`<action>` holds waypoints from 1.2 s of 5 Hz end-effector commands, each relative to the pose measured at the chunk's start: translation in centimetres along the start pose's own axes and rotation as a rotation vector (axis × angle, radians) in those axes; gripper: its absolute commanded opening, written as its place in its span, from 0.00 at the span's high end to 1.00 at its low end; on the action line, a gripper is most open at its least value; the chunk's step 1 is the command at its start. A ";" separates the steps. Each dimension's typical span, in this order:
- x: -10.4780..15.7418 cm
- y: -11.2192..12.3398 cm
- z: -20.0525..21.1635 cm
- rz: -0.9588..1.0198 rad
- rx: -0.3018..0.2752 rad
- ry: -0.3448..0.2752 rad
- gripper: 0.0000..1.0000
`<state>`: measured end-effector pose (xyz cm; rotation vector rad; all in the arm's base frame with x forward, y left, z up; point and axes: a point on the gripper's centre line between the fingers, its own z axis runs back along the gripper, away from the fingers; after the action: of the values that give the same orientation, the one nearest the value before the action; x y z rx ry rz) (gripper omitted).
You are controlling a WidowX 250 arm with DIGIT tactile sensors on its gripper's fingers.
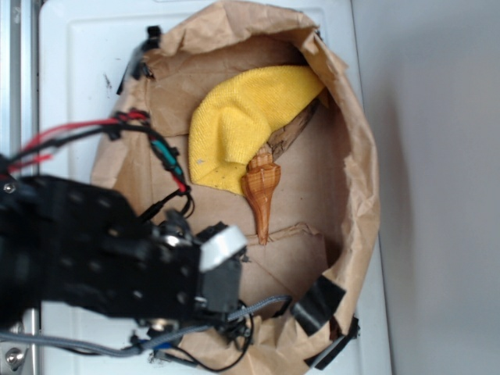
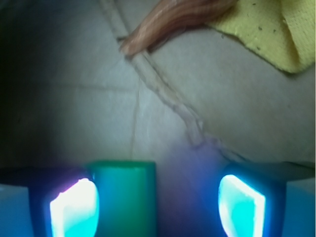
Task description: Grab the green block.
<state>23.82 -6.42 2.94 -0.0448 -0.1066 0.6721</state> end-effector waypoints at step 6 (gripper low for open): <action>6.1 1.6 5.9 0.237 -0.138 0.009 1.00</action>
<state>26.38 -2.73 7.97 -0.1623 -0.0663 0.8905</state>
